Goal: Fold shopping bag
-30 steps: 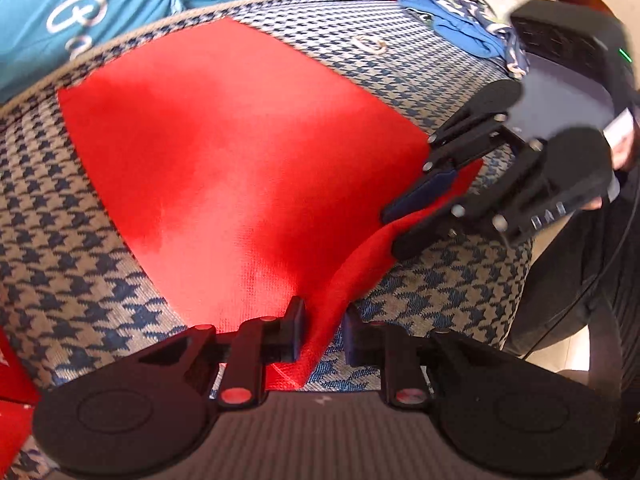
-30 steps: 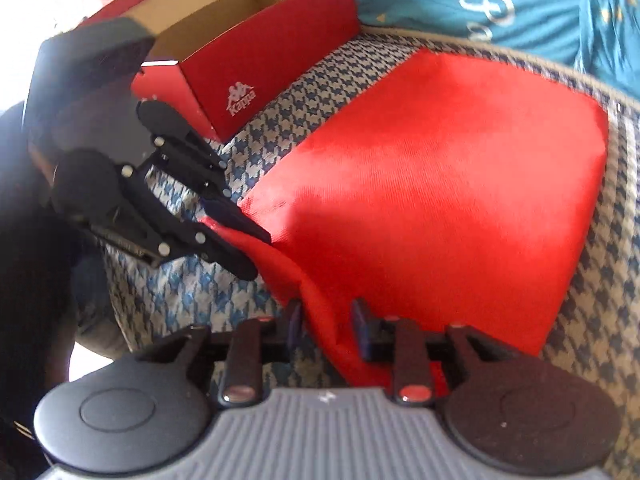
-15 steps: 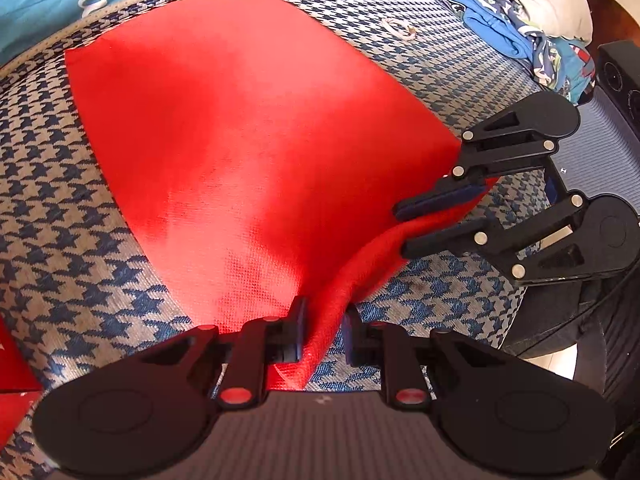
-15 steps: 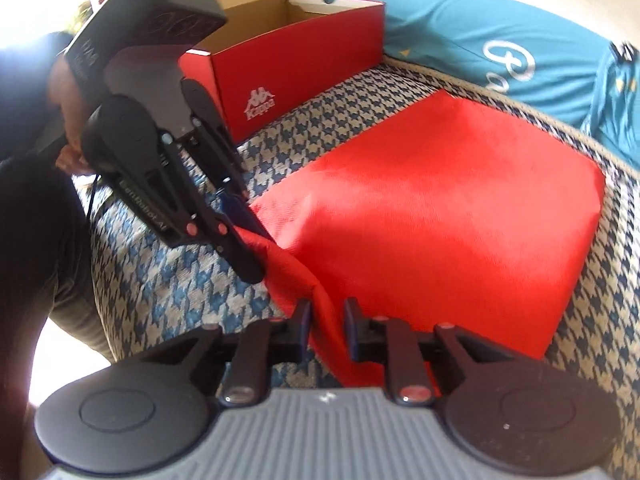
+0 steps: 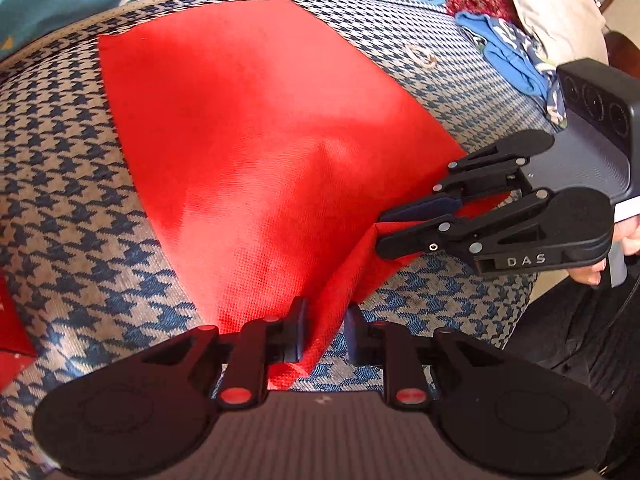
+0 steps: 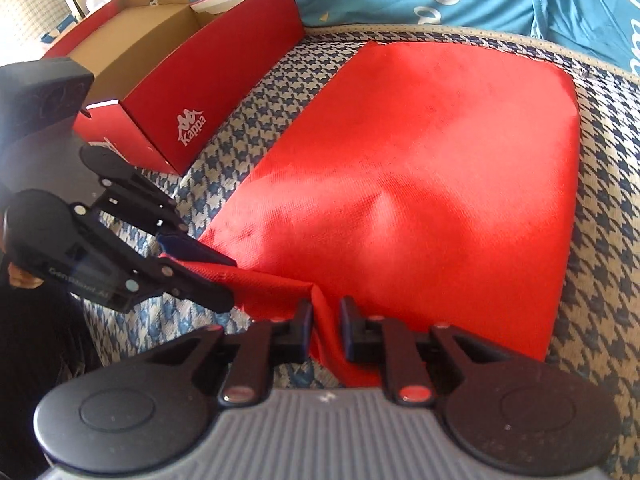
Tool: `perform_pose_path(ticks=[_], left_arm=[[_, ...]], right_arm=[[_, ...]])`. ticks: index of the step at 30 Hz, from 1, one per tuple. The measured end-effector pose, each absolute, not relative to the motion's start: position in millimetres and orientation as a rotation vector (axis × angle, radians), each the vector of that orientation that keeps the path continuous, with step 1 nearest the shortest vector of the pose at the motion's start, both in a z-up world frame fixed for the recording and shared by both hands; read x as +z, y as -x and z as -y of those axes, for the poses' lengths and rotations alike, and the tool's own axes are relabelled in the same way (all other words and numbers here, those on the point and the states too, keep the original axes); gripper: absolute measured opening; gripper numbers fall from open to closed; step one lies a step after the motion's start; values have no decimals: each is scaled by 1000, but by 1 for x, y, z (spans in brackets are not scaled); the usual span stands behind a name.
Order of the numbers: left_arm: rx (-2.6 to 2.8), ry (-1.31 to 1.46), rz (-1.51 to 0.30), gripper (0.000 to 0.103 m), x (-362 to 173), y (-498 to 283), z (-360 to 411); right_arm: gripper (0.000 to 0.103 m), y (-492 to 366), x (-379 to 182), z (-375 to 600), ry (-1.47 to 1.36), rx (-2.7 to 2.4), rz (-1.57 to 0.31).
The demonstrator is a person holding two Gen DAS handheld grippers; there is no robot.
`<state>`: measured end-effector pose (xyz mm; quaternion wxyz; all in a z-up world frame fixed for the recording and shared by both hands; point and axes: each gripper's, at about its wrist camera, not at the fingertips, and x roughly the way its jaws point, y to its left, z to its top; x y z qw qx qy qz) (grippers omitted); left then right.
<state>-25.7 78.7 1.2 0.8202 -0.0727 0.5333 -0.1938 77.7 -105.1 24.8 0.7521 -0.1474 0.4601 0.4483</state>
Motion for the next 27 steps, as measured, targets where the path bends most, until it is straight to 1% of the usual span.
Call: perform_pose_path(ticks=[2, 5, 7, 8, 12, 16, 18, 19, 20, 21, 22, 27], left_arm=[[-386, 170, -1129, 22, 2, 29, -83], [-341, 149, -1109, 27, 7, 38, -88], [-303, 116, -1092, 33, 10, 44, -90], [-291, 109, -1089, 33, 6, 41, -93], [-261, 148, -1079, 33, 4, 43, -98], [-248, 306, -1086, 29, -4, 44, -115], [-246, 307, -1090, 28, -6, 44, -115], [-238, 299, -1095, 28, -6, 43, -113], [-233, 298, -1100, 28, -6, 42, -112], [-227, 309, -1107, 27, -7, 41, -114], [-222, 320, -1113, 27, -8, 40, -116], [-203, 353, -1154, 26, -11, 32, -119]], right_arm=[[12, -76, 24, 103, 339, 974, -1000], [12, -74, 24, 100, 364, 967, -992], [12, -73, 24, 98, 381, 962, -987], [12, -72, 23, 97, 390, 960, -984], [12, -71, 23, 93, 413, 949, -979], [12, -80, 21, 95, 340, 934, -1026], [13, -75, 22, 94, 381, 953, -985], [18, -69, 23, 94, 435, 972, -935], [25, -62, 24, 93, 488, 991, -884], [29, -55, 25, 92, 550, 999, -822], [30, -51, 25, 92, 573, 1006, -796], [30, -45, 29, 89, 600, 1051, -741]])
